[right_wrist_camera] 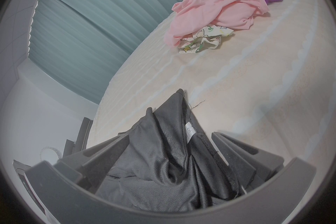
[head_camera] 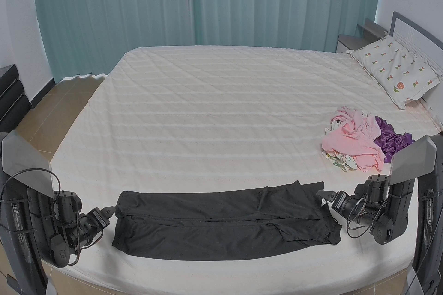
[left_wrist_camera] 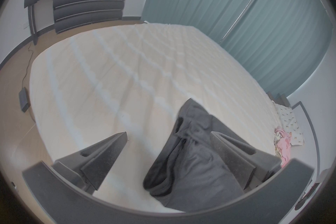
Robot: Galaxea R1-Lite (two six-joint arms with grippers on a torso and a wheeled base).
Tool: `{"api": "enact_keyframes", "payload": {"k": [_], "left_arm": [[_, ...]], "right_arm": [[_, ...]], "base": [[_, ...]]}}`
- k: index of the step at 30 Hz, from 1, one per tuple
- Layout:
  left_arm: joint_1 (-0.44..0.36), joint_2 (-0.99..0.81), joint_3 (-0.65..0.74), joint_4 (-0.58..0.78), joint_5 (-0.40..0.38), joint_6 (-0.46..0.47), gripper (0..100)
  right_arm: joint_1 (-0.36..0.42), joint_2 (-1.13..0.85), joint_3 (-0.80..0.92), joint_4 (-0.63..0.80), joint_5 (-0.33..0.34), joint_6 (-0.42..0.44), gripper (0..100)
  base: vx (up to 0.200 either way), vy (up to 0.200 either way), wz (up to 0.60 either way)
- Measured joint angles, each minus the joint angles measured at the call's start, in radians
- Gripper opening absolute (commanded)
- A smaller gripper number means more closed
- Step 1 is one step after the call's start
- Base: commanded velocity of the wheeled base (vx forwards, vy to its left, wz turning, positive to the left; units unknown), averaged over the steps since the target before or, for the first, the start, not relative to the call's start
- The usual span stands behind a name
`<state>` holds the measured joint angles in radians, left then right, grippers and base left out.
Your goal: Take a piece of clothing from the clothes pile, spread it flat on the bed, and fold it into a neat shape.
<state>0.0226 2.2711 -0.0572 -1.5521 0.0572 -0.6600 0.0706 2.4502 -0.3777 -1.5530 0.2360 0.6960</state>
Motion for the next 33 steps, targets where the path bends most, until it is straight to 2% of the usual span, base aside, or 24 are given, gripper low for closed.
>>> {"api": "enact_keyframes", "payload": {"k": [4,7,11,16,23,27,33], "left_arm": [[-0.008,-0.015,-0.063,0.020,-0.002,0.049,100],[-0.012,-0.018,-0.126,0.084,-0.002,0.076,100],[-0.014,-0.018,-0.232,0.234,-0.005,0.124,100],[-0.033,-0.016,-0.350,0.405,-0.007,0.243,100],[-0.082,0.006,-0.434,0.456,-0.008,0.289,100],[-0.106,0.021,-0.449,0.528,-0.001,0.309,100],[-0.114,0.048,-0.452,0.532,0.003,0.323,100]], "right_arm": [[0.007,0.006,0.002,0.000,0.000,-0.001,100],[0.010,0.010,0.003,0.000,0.000,-0.002,100],[0.013,0.017,0.002,0.000,0.000,-0.002,100],[0.026,0.026,0.002,0.000,-0.002,-0.003,100],[0.040,0.040,0.002,0.000,-0.004,-0.004,100],[0.041,0.044,0.002,0.000,-0.004,-0.005,100],[0.041,0.045,0.000,0.000,-0.004,-0.004,100]], "base": [[0.000,0.000,0.00],[0.000,0.000,0.00],[0.000,0.000,0.00],[0.000,0.000,0.00],[0.000,0.000,0.00],[0.000,0.000,0.00],[0.000,0.000,0.00]]}}
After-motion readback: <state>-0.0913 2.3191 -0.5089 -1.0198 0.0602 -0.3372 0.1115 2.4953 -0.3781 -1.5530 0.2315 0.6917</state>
